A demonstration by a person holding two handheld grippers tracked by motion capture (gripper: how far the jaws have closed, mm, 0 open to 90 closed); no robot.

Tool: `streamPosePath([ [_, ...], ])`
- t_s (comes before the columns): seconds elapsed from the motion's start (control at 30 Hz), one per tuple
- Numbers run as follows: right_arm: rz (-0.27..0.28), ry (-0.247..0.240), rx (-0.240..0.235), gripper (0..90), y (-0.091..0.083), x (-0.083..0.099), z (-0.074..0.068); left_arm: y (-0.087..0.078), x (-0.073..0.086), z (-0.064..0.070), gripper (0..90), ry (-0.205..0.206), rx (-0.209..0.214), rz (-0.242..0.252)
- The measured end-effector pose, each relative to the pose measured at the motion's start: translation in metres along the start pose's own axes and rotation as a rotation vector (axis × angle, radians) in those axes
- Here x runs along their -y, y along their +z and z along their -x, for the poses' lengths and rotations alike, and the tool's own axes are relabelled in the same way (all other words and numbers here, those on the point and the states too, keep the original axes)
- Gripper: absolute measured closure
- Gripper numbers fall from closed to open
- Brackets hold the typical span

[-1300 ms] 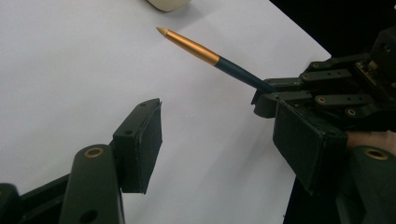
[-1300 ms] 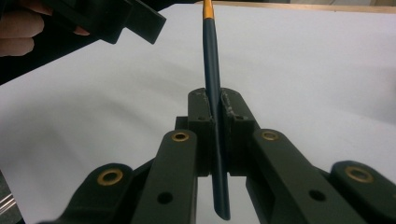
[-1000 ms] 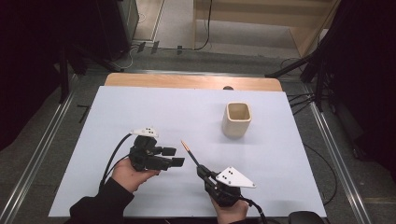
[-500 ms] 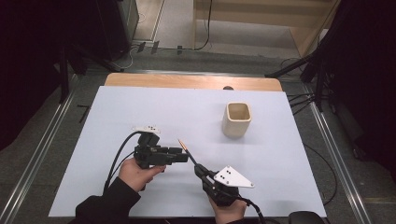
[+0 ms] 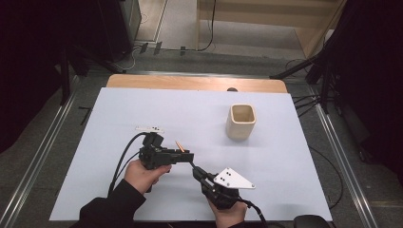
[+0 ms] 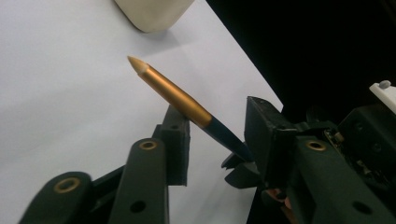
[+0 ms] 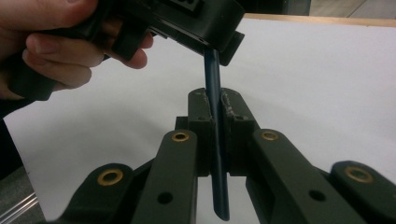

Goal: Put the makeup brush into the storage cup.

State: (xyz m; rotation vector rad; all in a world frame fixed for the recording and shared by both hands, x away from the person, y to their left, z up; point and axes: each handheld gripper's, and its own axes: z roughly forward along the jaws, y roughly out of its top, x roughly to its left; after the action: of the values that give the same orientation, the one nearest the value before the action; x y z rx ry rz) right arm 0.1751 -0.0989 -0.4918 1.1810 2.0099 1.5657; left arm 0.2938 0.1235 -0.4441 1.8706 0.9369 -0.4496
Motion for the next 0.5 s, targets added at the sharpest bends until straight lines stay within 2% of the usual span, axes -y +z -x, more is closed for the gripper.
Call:
streamPosePath([
  [0.3, -0.024, -0.003, -0.009, 85.6, 0.0025, 0.0009, 0.0000, -0.0002, 0.0006, -0.0072, 74.7, -0.053, 0.074, -0.003],
  [0.5, -0.062, -0.009, -0.011, 85.6, 0.0058, 0.0022, -0.0012, 0.0000, -0.0004, -0.0049, 82.7, -0.049, 0.103, -0.022],
])
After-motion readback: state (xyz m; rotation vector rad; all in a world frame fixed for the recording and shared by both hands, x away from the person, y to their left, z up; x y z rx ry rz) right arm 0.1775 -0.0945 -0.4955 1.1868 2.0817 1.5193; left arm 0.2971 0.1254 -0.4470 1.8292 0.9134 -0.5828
